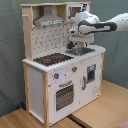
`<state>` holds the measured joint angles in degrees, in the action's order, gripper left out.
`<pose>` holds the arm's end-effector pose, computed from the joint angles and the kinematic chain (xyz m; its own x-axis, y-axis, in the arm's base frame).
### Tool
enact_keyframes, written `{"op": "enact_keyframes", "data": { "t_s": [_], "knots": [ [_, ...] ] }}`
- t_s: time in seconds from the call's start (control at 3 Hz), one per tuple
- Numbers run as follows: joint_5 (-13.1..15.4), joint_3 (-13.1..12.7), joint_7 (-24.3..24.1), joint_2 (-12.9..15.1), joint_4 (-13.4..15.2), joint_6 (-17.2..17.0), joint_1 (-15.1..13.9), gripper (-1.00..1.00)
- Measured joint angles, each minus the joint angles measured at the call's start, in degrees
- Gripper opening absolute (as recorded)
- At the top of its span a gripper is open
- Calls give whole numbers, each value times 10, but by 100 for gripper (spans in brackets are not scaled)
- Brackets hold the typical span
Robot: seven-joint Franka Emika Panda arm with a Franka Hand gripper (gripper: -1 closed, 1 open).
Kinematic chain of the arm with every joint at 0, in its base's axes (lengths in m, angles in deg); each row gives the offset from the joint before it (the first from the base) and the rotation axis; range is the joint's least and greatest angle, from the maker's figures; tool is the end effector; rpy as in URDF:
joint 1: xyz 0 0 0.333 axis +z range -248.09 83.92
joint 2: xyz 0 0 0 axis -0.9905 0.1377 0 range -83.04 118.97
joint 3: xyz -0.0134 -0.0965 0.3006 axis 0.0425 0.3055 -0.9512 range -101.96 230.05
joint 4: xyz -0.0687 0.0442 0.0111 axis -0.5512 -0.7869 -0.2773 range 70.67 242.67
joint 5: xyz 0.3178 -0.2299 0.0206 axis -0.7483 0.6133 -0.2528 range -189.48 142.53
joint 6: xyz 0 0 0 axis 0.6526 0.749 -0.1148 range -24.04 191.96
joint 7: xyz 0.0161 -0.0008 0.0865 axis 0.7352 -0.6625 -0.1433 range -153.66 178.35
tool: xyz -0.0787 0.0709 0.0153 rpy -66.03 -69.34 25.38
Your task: Play with the kitchen
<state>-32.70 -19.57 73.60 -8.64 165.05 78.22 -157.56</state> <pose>0.5318 0.2035 0.5698 0.3779 0.9020 -0.2085 0.9145 -0.3287 0.2357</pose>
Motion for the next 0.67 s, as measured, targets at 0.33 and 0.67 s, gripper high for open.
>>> {"op": "enact_keyframes", "data": {
  "t_s": [0.33, 0.67],
  "knots": [
    [18, 0, -15, -4, -38, -36, 18, 100],
    [48, 0, -36, -15, -58, -41, 59, 100]
  ]
}}
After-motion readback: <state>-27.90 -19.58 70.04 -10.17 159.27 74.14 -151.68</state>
